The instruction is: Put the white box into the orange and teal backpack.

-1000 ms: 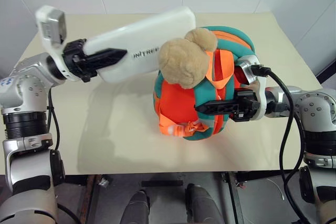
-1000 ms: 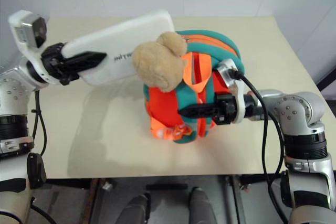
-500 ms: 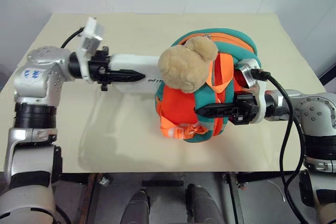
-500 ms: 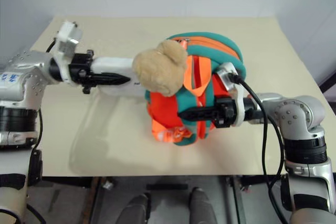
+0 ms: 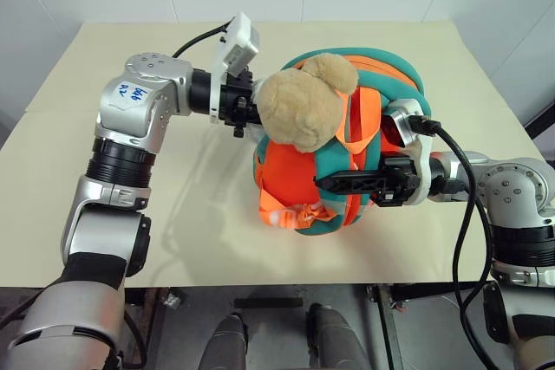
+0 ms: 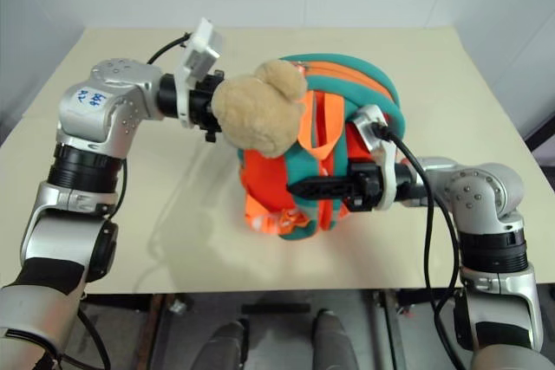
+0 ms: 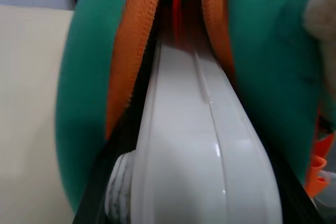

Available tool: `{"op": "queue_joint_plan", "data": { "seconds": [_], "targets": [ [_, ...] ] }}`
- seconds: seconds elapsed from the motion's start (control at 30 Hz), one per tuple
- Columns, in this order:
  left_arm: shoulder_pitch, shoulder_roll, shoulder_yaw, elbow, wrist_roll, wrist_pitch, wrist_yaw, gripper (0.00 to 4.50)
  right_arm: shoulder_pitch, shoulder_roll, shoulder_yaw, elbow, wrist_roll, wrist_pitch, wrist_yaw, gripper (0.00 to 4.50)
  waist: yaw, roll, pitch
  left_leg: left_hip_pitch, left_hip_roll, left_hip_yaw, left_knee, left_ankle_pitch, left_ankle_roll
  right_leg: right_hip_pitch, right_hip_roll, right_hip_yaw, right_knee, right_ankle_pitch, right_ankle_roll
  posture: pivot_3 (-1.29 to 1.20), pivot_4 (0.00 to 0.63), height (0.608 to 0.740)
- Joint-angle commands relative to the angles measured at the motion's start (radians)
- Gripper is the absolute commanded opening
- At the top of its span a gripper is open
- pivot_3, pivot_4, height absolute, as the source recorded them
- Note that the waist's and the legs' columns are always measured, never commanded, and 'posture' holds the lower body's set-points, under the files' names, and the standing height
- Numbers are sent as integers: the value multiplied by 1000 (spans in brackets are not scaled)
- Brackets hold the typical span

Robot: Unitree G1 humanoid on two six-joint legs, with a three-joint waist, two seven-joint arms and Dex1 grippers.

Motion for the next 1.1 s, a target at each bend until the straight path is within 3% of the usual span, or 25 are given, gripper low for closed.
{"op": "queue_joint_plan", "data": {
  "seconds": [0.03,0.23,0.57,0.8,1.1],
  "targets": [
    [-41,-37,-43,-10,41,-56,-5,1518,1,20,-7,-33,15,-13,-11,92,4,0,0,0,0,0,0,0,0,0,0,0,0,0,0,0,150,740],
    [-38,-42,-59,-21,66,-58,-33,1518,16,36,-18,-50,24,-15,-37,92,3,0,0,0,0,0,0,0,0,0,0,0,0,0,0,0,150,740],
    [-38,-14,18,-76,-7,29,-60,4491,20,45,-19,-52,28,-19,-52,92,1,0,0,0,0,0,0,0,0,0,0,0,0,0,0,0,150,740],
    [-32,76,82,-138,-133,157,-165,4491,11,50,-14,-45,20,-23,-48,92,0,0,0,-1,0,0,0,0,0,0,0,0,3,0,0,0,150,740],
    [-7,220,144,-107,-157,140,-234,4491,9,56,-7,-42,9,-30,-48,92,1,0,0,0,0,0,0,0,0,0,0,0,3,0,0,0,150,740]
  ]
}}
